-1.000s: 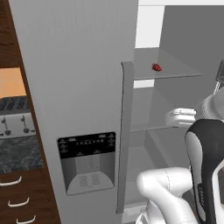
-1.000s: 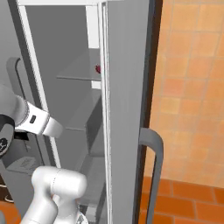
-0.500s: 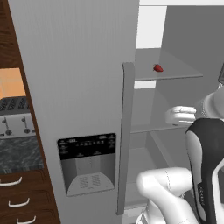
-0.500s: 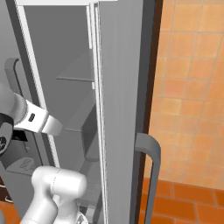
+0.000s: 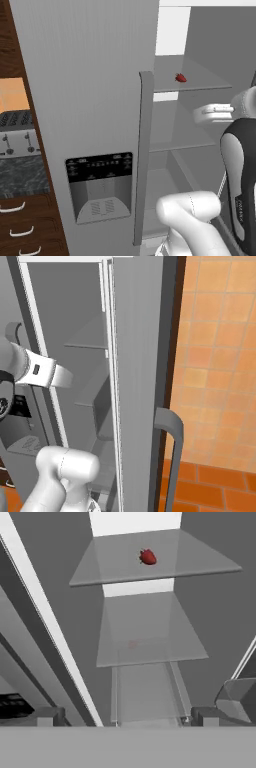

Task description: Take the strawberry from the fridge and place it on top of the pancake, located on the dining counter.

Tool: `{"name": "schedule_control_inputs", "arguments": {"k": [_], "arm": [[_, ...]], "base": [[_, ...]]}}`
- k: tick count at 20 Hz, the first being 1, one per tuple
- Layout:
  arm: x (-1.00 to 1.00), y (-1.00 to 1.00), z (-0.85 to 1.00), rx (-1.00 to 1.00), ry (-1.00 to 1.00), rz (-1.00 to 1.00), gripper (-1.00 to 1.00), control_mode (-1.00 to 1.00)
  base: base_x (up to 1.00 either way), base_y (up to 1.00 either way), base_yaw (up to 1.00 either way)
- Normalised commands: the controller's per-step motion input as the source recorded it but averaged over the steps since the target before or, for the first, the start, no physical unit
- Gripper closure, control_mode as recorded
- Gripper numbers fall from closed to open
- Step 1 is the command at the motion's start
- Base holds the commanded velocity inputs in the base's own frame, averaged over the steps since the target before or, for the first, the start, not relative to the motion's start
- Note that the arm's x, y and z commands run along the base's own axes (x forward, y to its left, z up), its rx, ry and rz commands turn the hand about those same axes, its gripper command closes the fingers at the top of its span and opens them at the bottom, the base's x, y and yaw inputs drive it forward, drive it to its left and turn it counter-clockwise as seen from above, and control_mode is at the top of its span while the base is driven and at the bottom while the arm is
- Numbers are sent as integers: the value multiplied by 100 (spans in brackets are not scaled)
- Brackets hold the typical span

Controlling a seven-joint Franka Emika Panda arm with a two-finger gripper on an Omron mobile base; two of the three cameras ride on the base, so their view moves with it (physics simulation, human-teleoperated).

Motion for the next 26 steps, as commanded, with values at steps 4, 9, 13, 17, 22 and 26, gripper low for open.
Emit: {"name": "schedule_control_inputs", "arguments": {"k": [4,9,13,17,22,26], "arm": [[20,0,57,-3,0,23,-100,-100],[30,0,28,0,0,15,-100,-100],[46,0,-1,-4,-7,0,-100,-100],[61,-1,-15,-2,-10,0,-100,-100],[70,-19,0,0,3,0,-100,-100],[77,-27,-10,0,1,0,-100,-100]], "base": [[0,0,0],[0,0,0],[0,0,0],[0,0,0],[0,0,0],[0,0,0]]}}
